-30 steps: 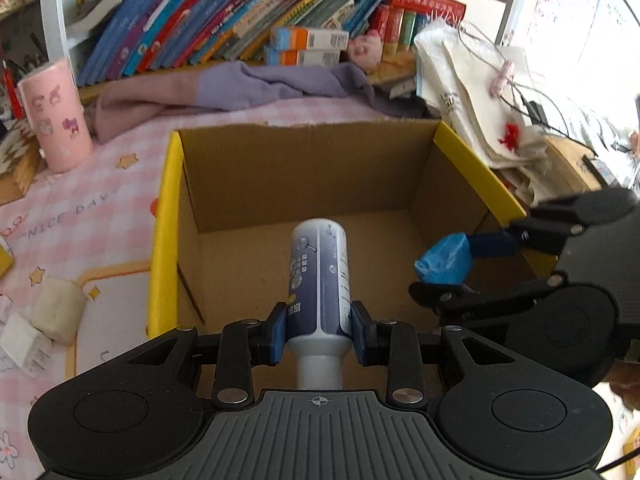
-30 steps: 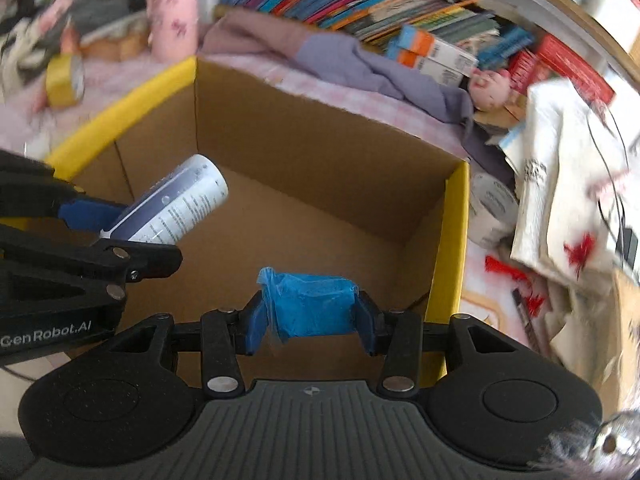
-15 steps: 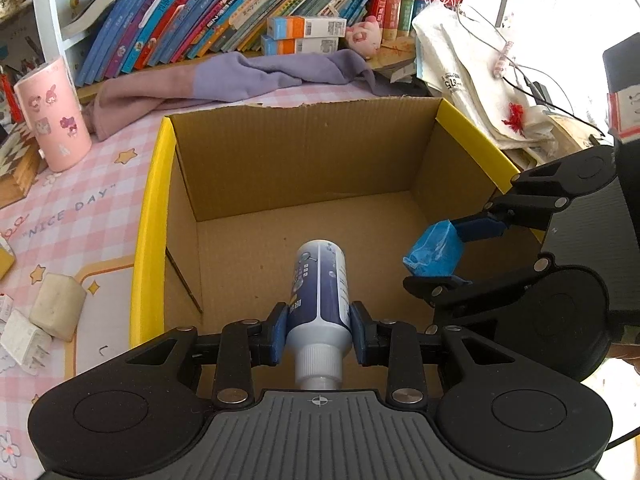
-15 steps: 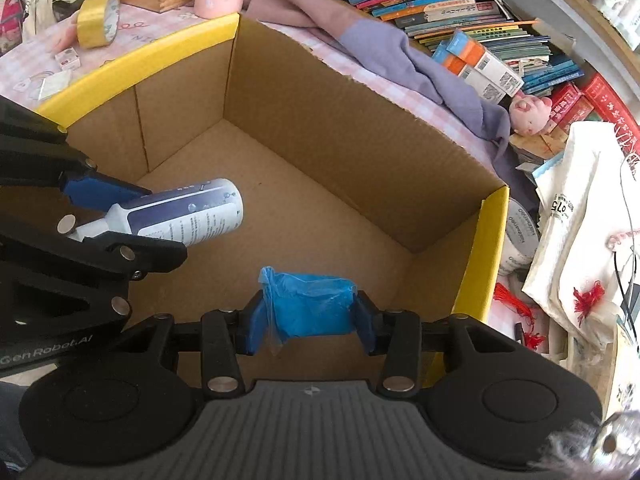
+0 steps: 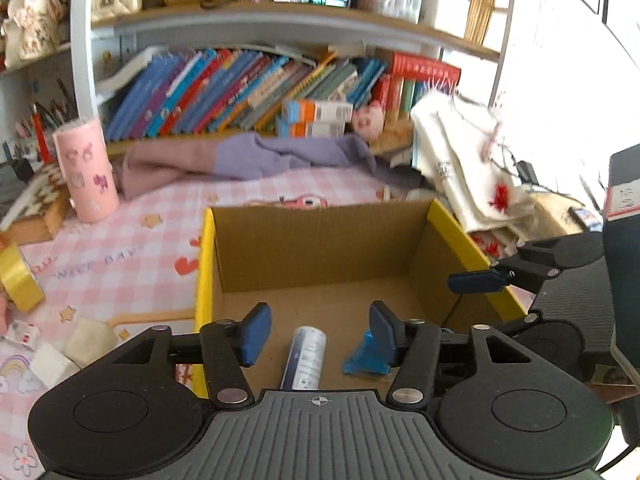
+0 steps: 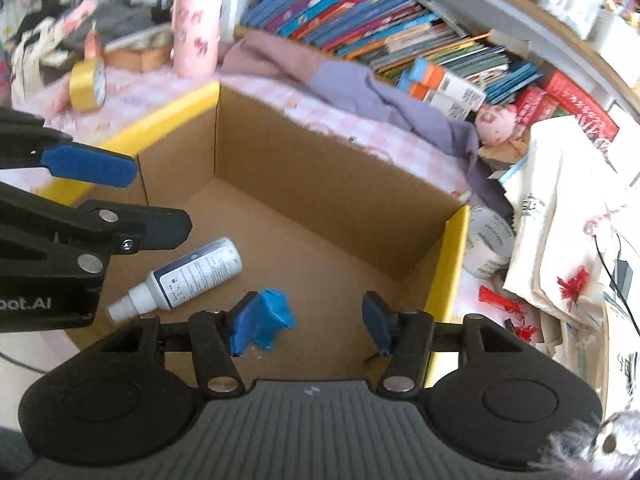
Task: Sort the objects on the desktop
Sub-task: 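Open both grippers to drop the tube and blue item into the box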
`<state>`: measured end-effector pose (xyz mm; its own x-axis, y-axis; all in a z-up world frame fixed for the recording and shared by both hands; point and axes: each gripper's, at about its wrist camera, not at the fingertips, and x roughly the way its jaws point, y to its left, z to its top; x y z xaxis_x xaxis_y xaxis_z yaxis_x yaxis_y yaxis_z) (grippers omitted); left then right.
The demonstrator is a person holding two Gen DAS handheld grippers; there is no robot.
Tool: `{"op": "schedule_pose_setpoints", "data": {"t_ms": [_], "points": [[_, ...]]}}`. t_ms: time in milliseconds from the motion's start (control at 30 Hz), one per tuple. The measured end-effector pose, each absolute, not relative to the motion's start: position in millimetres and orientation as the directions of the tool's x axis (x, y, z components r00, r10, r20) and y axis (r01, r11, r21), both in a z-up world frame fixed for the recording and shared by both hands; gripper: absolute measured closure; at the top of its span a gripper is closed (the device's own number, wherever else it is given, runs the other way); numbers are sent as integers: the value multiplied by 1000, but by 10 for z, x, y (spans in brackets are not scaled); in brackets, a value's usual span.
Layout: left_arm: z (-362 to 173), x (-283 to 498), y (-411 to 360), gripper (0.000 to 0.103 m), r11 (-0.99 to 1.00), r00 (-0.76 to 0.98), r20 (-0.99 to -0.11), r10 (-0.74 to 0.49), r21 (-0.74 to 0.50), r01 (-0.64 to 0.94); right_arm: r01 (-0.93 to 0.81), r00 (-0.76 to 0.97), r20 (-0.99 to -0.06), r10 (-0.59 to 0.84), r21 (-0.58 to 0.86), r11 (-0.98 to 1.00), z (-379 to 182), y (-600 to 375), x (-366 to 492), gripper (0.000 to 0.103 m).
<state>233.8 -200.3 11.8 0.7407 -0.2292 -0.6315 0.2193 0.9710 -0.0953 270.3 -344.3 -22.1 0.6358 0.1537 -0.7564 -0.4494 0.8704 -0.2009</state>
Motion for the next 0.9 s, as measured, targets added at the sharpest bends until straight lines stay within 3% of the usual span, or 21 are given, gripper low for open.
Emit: {"op": "schedule_pose_setpoints", "data": {"t_ms": [433, 667, 900], "points": [[331, 1868, -1726, 36, 981, 813, -551, -191, -92, 169, -265, 795, -569, 212, -12, 964, 181, -3520, 2151, 46], [328, 1672, -1538, 28, 983, 827, -531, -186, -102, 155, -167, 839, -521, 158, 30, 986, 199, -3450, 1888, 45], [324, 1503, -1374, 27, 979, 830, -519, -205, -98, 181, -53, 857, -510, 75, 57, 997, 162, -3381, 1644, 45]]}}
